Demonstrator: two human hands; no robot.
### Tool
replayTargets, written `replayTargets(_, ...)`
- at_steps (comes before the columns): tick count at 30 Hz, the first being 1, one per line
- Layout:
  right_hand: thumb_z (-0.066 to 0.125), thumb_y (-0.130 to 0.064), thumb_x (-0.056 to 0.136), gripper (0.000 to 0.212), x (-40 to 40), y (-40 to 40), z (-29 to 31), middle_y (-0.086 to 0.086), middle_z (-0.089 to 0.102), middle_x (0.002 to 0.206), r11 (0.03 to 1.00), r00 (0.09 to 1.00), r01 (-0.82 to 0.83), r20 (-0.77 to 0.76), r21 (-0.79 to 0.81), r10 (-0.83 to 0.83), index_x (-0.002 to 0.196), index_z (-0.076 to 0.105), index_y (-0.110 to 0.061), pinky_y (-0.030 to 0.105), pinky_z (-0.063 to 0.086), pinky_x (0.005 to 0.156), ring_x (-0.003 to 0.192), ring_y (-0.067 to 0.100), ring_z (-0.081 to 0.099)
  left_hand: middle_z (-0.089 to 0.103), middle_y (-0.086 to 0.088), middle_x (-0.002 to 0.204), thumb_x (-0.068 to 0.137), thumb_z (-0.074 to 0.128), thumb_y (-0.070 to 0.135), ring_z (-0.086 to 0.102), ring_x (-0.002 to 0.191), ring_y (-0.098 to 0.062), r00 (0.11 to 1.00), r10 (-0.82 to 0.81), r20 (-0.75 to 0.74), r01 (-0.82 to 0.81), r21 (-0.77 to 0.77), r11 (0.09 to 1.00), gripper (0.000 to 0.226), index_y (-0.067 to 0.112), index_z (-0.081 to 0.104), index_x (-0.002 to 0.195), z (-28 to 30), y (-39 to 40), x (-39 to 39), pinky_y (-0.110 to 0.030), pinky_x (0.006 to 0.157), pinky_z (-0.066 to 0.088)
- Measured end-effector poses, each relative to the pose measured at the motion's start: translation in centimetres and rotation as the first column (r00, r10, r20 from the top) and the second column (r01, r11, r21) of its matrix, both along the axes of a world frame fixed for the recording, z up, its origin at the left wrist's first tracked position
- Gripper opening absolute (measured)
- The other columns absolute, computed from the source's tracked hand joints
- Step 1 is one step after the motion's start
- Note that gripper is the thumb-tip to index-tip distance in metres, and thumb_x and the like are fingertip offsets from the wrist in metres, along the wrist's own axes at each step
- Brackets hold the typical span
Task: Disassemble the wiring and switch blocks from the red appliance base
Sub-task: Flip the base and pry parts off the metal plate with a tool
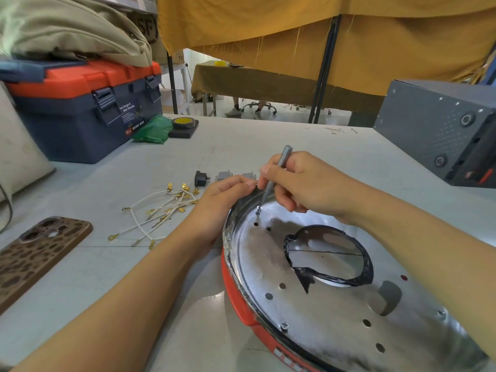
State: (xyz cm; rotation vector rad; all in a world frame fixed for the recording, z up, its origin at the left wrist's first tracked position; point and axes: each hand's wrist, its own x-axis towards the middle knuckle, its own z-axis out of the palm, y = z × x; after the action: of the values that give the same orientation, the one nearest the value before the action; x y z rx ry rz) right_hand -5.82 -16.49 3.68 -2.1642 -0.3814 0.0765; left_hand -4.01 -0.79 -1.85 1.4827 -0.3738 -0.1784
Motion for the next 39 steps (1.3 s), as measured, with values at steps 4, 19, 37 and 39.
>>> replayTargets(4, 0.044, -0.014, 0.098, 0.024, 0.0, 0.1, 0.0, -0.002, 0.052, 0.046, 1.0, 1.0, 0.02, -0.019, 0.016, -0.019, 0.081, 0.06, -0.01, 0.016, 0.035, 0.043, 0.044, 0.009, 0.04, 0.064, 0.006, 0.06, 0.094, 0.049, 0.014, 0.059, 0.054, -0.005, 1.0, -0.01, -0.005, 0.01, -0.006, 1.0, 0.019, 0.01, 0.063, 0.082, 0.0, 0.0, 0.0, -0.012, 0.051, 0.045)
replayTargets(19, 0.041, -0.022, 0.101, 0.034, 0.0, -0.1, 0.0, -0.003, 0.049, 0.044, 0.999, 0.999, 0.015, -0.029, 0.034, -0.014, 0.078, 0.063, -0.01, 0.013, 0.034, 0.042, 0.04, 0.004, 0.04, 0.064, 0.004, 0.062, 0.093, 0.051, 0.014, 0.058, 0.055, -0.006, 1.0, 0.001, -0.002, -0.001, 0.022, 1.0, 0.018, 0.01, 0.064, 0.082, -0.1, 0.0, 0.3, -0.013, 0.052, 0.045)
replayTargets(37, 0.047, -0.02, 0.097, 0.035, 0.2, -0.5, 0.2, 0.001, 0.052, 0.05, 1.0, 1.0, 0.003, -0.006, 0.004, -0.003, 0.07, 0.066, -0.007, 0.01, 0.034, 0.04, 0.04, 0.0, 0.042, 0.056, 0.007, 0.096, 0.084, 0.066, 0.02, 0.051, 0.075, -0.001, 0.756, -0.276, 0.594, -0.356, 0.727, 0.587, 0.011, 0.019, 0.075, 0.09, 3.8, 0.7, 0.8, -0.018, 0.076, 0.041)
replayTargets(39, 0.046, -0.032, 0.1, 0.043, 0.2, -0.4, 0.2, -0.001, 0.051, 0.047, 1.0, 1.0, -0.009, 0.007, 0.0, 0.009, 0.07, 0.066, -0.009, 0.011, 0.035, 0.042, 0.04, 0.002, 0.042, 0.053, 0.008, 0.094, 0.085, 0.064, 0.019, 0.051, 0.08, -0.005, 0.741, -0.326, 0.588, -0.38, 0.766, 0.518, 0.012, 0.019, 0.074, 0.091, 4.4, 0.6, 0.8, -0.02, 0.079, 0.04)
